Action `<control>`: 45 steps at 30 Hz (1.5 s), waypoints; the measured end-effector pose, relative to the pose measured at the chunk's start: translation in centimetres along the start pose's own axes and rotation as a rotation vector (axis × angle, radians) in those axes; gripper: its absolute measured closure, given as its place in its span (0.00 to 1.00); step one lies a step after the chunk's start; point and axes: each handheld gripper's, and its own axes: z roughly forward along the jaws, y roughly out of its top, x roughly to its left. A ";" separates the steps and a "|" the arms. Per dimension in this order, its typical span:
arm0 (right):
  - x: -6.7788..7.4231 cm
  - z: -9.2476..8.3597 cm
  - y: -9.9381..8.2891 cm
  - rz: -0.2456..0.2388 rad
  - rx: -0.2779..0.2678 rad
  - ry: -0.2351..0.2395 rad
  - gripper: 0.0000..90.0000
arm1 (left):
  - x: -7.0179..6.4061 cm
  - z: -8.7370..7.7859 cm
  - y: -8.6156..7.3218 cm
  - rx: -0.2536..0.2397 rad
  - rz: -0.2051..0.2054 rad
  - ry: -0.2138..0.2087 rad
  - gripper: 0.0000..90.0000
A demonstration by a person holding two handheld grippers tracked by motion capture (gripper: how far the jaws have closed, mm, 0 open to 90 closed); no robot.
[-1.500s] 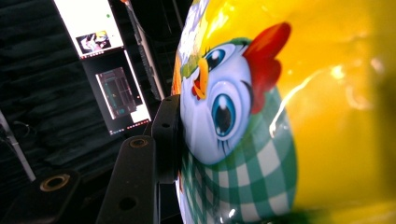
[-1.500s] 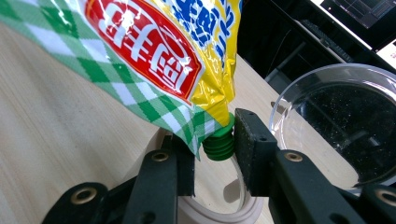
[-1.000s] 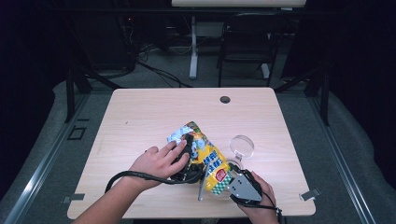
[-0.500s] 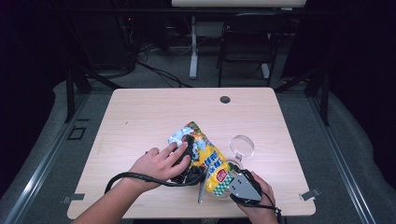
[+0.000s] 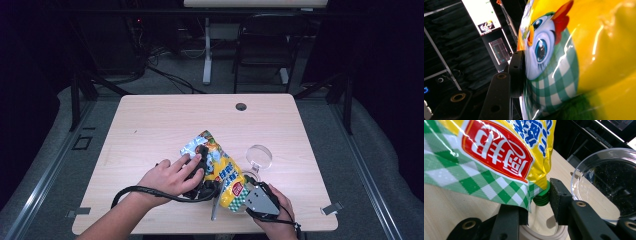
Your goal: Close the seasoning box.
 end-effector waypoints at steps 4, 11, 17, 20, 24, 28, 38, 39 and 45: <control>0.0 0.0 0.0 0.001 0.001 0.000 0.78 | 0.1 -0.2 0.1 -0.001 0.010 0.005 0.72; -0.1 -0.1 -0.1 0.016 -0.001 0.000 0.78 | 0.3 -0.3 0.2 0.001 0.015 0.008 0.72; -0.2 -0.1 -0.2 0.031 -0.001 -0.004 0.78 | 0.5 -0.4 0.4 0.009 0.036 0.008 0.72; -0.2 -0.1 -0.2 0.036 -0.002 -0.004 0.78 | 0.5 -0.4 0.4 0.001 0.029 0.015 0.72; -0.2 0.0 -0.1 0.041 -0.004 -0.007 0.78 | 0.6 -0.5 0.4 -0.001 0.035 0.012 0.72; -0.1 0.0 -0.1 0.043 -0.003 -0.004 0.78 | 0.6 -0.5 0.4 0.000 0.041 0.010 0.72; 0.0 0.1 -0.1 0.045 -0.001 -0.001 0.78 | 0.6 -0.6 0.5 0.008 0.057 0.011 0.73; 0.0 0.1 -0.1 0.046 -0.001 -0.001 0.78 | 0.6 -0.6 0.5 0.008 0.057 0.011 0.73; 0.0 0.2 0.0 0.062 -0.009 0.006 0.78 | 0.8 -0.6 0.4 0.015 0.065 0.007 0.73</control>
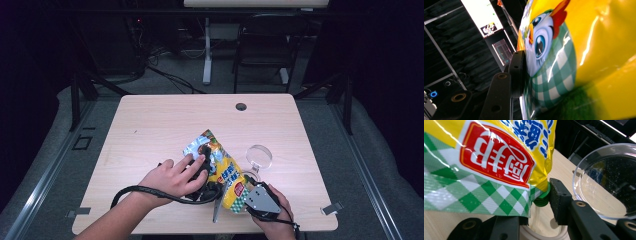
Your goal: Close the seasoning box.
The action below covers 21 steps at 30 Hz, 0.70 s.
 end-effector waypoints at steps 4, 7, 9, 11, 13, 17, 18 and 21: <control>0.0 0.0 0.0 -0.001 -0.001 0.004 0.78 | 0.0 0.0 0.0 -0.002 0.003 0.002 0.73; 0.0 0.0 0.0 0.001 -0.003 0.002 0.78 | 0.2 0.0 0.0 0.001 0.014 0.004 0.73; 0.0 0.0 0.0 0.000 -0.001 0.000 0.78 | 0.1 0.0 0.1 -0.007 0.004 0.005 0.73; 0.0 -0.1 0.0 0.001 0.001 -0.001 0.78 | 0.2 0.0 0.1 -0.007 0.005 0.004 0.73; -0.1 -0.1 0.0 0.001 0.000 0.000 0.78 | 0.2 0.0 0.1 -0.007 0.003 0.004 0.73; 0.0 -0.1 0.0 0.001 0.001 -0.001 0.78 | 0.2 0.0 0.2 0.001 0.013 0.004 0.73; 0.0 -0.1 0.0 0.001 0.002 -0.002 0.78 | 0.2 0.0 0.2 0.001 0.013 0.004 0.73; 0.0 -0.1 0.0 0.001 0.001 -0.003 0.78 | 0.2 0.0 0.2 -0.005 0.000 0.004 0.73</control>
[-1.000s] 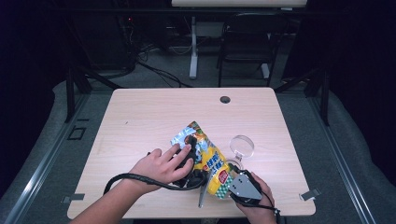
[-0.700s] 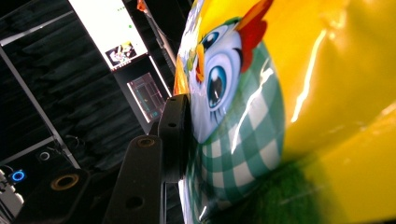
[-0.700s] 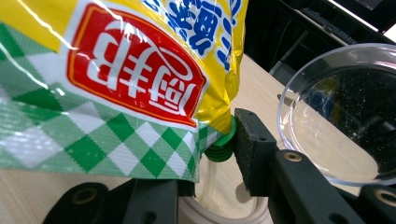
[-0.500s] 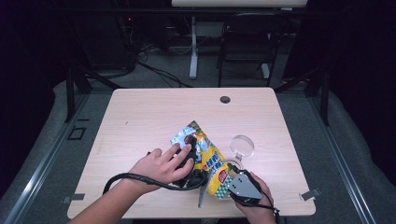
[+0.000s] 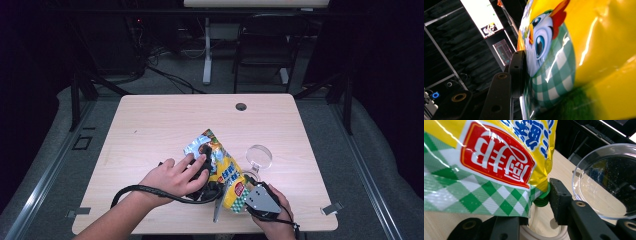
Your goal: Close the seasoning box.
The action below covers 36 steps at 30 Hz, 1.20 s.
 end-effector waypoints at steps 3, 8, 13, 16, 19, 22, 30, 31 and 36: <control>0.0 0.0 0.0 0.000 0.001 0.000 0.78 | 0.0 0.0 0.0 -0.002 0.003 0.002 0.73; 0.1 0.0 0.0 0.000 -0.002 0.004 0.78 | 0.0 -0.1 0.0 0.001 0.016 0.012 0.73; 0.1 0.0 0.0 0.001 -0.005 0.002 0.78 | 0.1 -0.2 0.1 0.004 0.024 0.011 0.73; 0.1 0.0 0.0 0.004 -0.005 0.004 0.78 | 0.2 -0.2 0.1 0.004 0.026 0.009 0.73; 0.0 0.0 0.0 0.003 -0.003 0.004 0.78 | 0.2 -0.2 0.1 0.004 0.029 0.009 0.73; 0.0 0.1 0.0 0.009 -0.004 0.006 0.78 | 0.3 -0.1 0.1 0.001 0.028 0.007 0.73; -0.1 0.0 0.0 0.029 -0.010 0.017 0.78 | 0.6 -0.2 0.2 0.003 0.045 0.005 0.73; -0.1 0.0 0.0 0.032 -0.010 0.016 0.78 | 0.6 -0.2 0.2 0.004 0.042 0.001 0.73; -0.2 0.0 0.0 0.043 -0.012 0.021 0.78 | 0.8 -0.2 0.3 0.002 0.054 0.003 0.75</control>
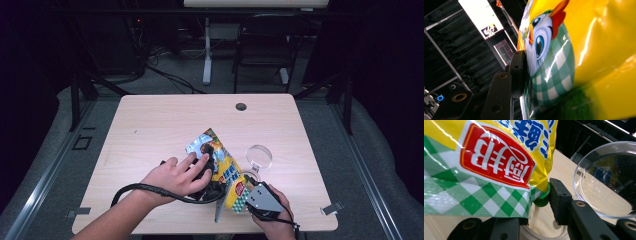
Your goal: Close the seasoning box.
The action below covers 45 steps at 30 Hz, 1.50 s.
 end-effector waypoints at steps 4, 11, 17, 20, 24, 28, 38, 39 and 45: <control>0.0 0.0 0.0 0.005 0.000 0.000 0.78 | 0.1 0.0 0.0 -0.006 0.001 0.004 0.76; -0.1 0.0 -0.1 0.013 -0.003 0.005 0.78 | 0.2 -0.1 0.1 -0.008 0.006 0.005 0.77; -0.1 -0.1 -0.1 0.021 -0.005 0.014 0.78 | 0.2 -0.3 0.0 -0.010 0.008 0.004 0.77; 0.0 -0.1 0.0 0.029 -0.005 0.016 0.78 | 0.3 -0.4 0.0 -0.014 0.010 0.005 0.77; 0.0 -0.2 0.0 0.034 -0.007 0.019 0.78 | 0.4 -0.5 0.0 -0.011 0.018 0.003 0.77; 0.1 -0.2 0.0 0.037 -0.010 0.019 0.78 | 0.4 -0.5 0.0 -0.018 0.012 0.004 0.77; 0.1 -0.3 0.1 0.044 -0.011 0.020 0.78 | 0.7 -0.6 0.0 -0.011 0.028 0.001 0.78; 0.1 -0.3 0.1 0.044 -0.011 0.020 0.78 | 0.7 -0.6 0.0 -0.011 0.028 0.001 0.77; 0.1 -0.4 0.1 0.045 -0.011 0.021 0.78 | 0.7 -0.7 0.0 -0.019 0.029 0.009 0.78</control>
